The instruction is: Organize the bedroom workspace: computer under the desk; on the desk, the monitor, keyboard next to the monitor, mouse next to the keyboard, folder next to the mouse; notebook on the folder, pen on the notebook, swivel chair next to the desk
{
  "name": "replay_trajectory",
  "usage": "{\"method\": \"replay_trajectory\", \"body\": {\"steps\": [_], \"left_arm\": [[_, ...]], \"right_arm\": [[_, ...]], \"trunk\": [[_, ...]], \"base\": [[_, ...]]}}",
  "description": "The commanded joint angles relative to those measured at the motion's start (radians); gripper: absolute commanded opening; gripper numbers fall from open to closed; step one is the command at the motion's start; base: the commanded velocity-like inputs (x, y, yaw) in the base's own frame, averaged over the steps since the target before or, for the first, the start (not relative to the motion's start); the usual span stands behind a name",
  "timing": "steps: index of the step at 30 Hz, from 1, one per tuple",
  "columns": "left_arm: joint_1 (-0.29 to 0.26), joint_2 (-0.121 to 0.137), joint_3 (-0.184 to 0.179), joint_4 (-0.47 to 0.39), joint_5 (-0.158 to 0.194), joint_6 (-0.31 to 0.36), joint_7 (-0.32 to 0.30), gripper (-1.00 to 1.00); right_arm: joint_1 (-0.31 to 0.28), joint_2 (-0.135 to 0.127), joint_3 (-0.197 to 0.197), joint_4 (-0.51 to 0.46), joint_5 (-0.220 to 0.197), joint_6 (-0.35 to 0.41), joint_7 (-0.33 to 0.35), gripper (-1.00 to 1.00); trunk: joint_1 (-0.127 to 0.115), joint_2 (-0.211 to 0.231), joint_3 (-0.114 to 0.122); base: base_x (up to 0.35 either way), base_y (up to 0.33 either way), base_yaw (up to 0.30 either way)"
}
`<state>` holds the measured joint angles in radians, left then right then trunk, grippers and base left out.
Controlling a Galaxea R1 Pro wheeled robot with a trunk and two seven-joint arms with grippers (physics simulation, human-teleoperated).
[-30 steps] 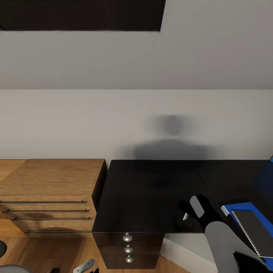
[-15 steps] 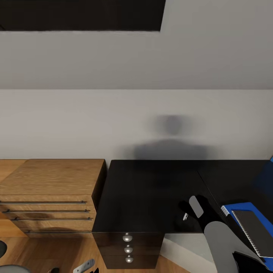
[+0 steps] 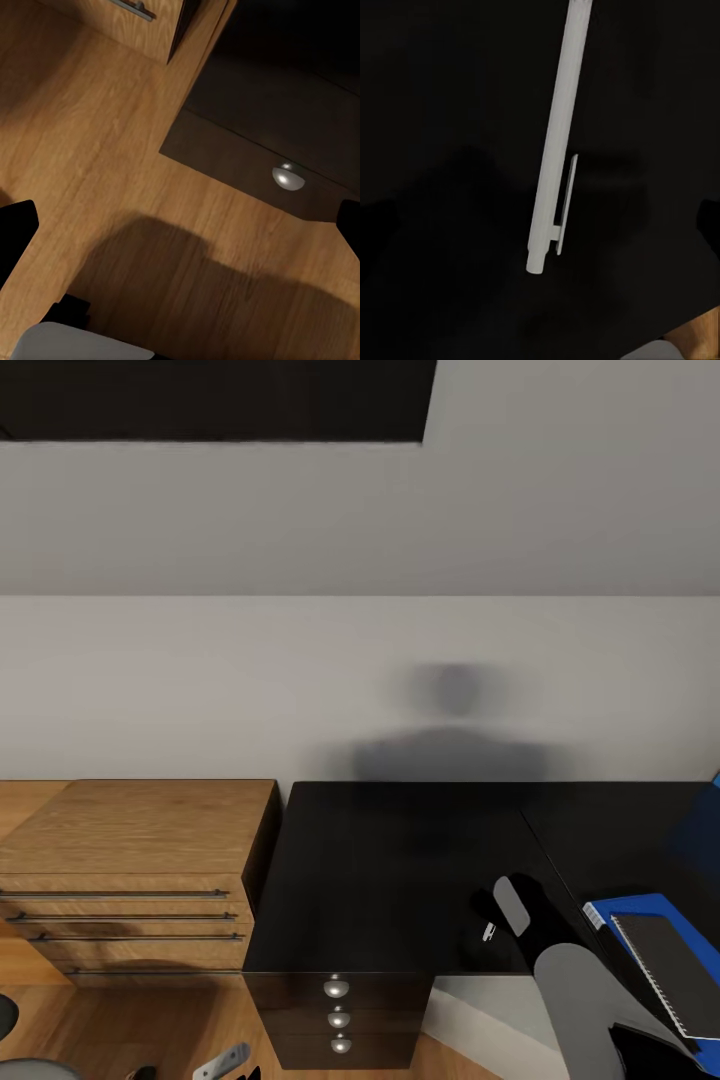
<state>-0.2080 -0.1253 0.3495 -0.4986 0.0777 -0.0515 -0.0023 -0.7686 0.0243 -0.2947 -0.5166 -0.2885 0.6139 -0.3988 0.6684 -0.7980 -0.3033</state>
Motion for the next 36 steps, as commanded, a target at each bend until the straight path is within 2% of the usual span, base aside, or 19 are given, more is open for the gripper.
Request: {"method": "replay_trajectory", "body": {"steps": [1,13,23,36], "left_arm": [[-0.001,-0.001,0.002,0.000,0.008,-0.002,0.000,1.00],[-0.001,-0.001,0.003,0.000,0.008,-0.002,0.005,1.00],[-0.001,-0.001,0.003,0.000,0.008,-0.002,0.005,1.00],[-0.001,-0.001,0.004,0.000,0.008,-0.002,0.005,1.00]], "right_arm": [[0.000,0.001,-0.003,-0.002,-0.009,0.001,-0.009,1.00],[-0.001,0.008,-0.001,-0.002,-0.001,0.001,-0.015,1.00],[-0.001,0.013,0.010,-0.002,-0.001,0.001,-0.067,1.00],[-0.001,0.018,0.012,-0.002,-0.001,0.001,-0.082,1.00]], "trunk": [[0.000,-0.001,-0.001],[0.000,-0.001,-0.001],[0.000,-0.001,-0.001],[0.000,-0.001,-0.001]], "base": [[0.000,0.000,0.000],[0.000,0.000,0.000],[0.000,0.000,0.000],[0.000,0.000,0.000]]}}
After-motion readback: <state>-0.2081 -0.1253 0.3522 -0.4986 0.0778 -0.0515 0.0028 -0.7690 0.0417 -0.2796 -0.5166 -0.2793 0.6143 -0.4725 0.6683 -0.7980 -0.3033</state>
